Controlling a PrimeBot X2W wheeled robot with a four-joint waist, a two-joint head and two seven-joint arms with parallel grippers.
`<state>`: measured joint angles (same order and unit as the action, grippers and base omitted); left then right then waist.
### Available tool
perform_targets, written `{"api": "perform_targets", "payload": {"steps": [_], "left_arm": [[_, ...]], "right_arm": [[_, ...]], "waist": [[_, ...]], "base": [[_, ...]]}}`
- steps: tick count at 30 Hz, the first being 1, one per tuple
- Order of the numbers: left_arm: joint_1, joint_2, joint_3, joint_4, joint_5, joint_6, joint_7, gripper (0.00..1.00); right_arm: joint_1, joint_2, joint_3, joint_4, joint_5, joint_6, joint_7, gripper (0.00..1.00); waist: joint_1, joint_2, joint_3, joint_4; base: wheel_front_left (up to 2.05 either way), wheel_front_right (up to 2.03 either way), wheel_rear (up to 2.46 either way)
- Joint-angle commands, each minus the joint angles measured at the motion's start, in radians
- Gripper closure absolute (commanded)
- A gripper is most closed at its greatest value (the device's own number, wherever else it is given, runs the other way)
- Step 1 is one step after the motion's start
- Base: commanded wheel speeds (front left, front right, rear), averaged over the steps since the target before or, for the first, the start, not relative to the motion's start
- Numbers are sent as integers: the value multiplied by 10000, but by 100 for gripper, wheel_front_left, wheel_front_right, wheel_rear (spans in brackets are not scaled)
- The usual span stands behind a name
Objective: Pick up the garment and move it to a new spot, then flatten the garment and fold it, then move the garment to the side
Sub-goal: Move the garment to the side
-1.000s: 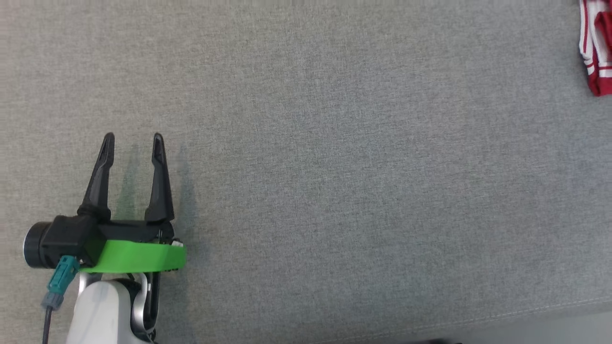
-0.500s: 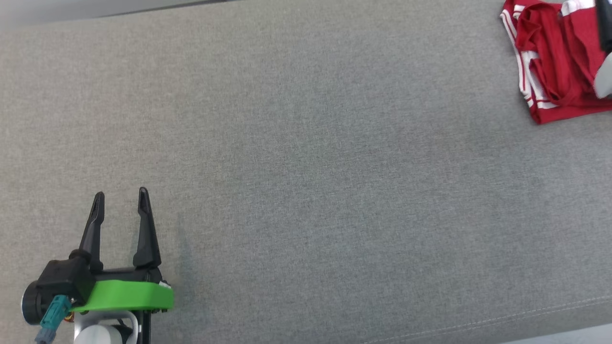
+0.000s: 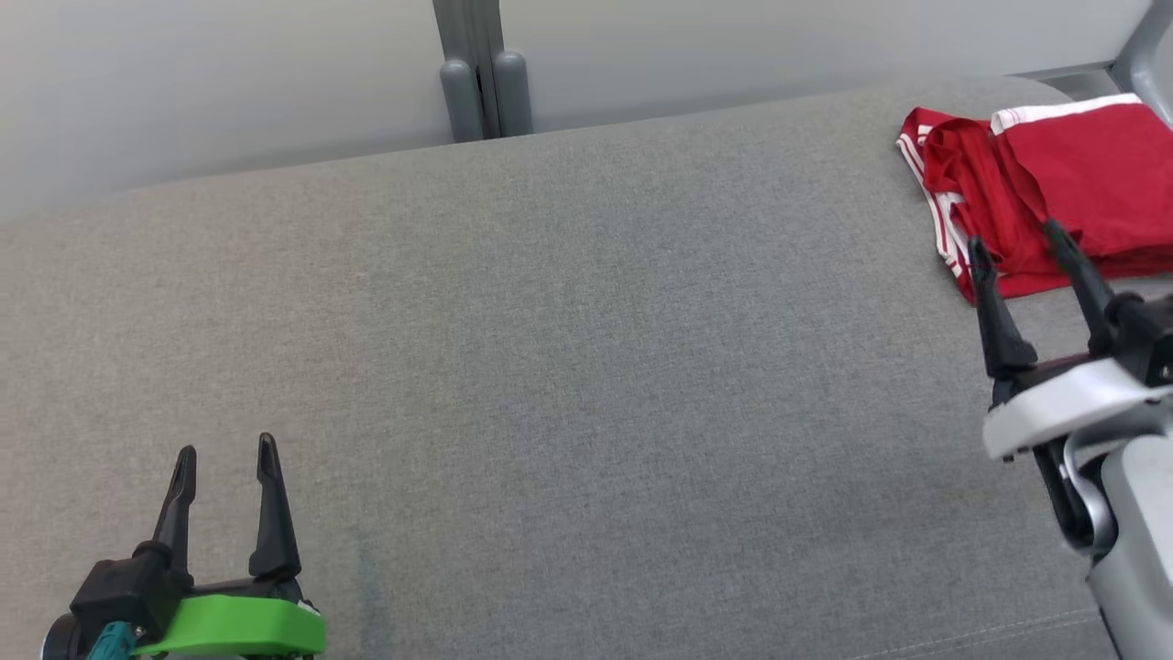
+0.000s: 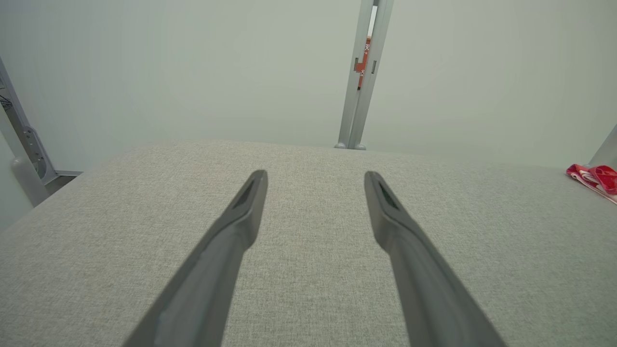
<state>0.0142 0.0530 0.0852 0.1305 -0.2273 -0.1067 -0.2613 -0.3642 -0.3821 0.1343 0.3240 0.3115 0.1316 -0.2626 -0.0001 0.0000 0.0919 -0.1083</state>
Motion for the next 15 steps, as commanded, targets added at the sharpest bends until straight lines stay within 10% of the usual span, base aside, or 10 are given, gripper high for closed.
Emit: {"api": "perform_targets", "payload": {"steps": [1, 15], "left_arm": [[155, 11, 25, 39, 35, -54, -47, 0], [135, 2, 121, 454, 213, -156, -45, 0]], "right_arm": [[517, 228, -246, -266, -110, -21, -24, 0], [3509, 2172, -1101, -1915, -659, -19, -25, 0]], "waist": [[1, 0, -277, 182], [1, 0, -787, 642]], "base": [[0, 0, 0], [0, 0, 0]]}}
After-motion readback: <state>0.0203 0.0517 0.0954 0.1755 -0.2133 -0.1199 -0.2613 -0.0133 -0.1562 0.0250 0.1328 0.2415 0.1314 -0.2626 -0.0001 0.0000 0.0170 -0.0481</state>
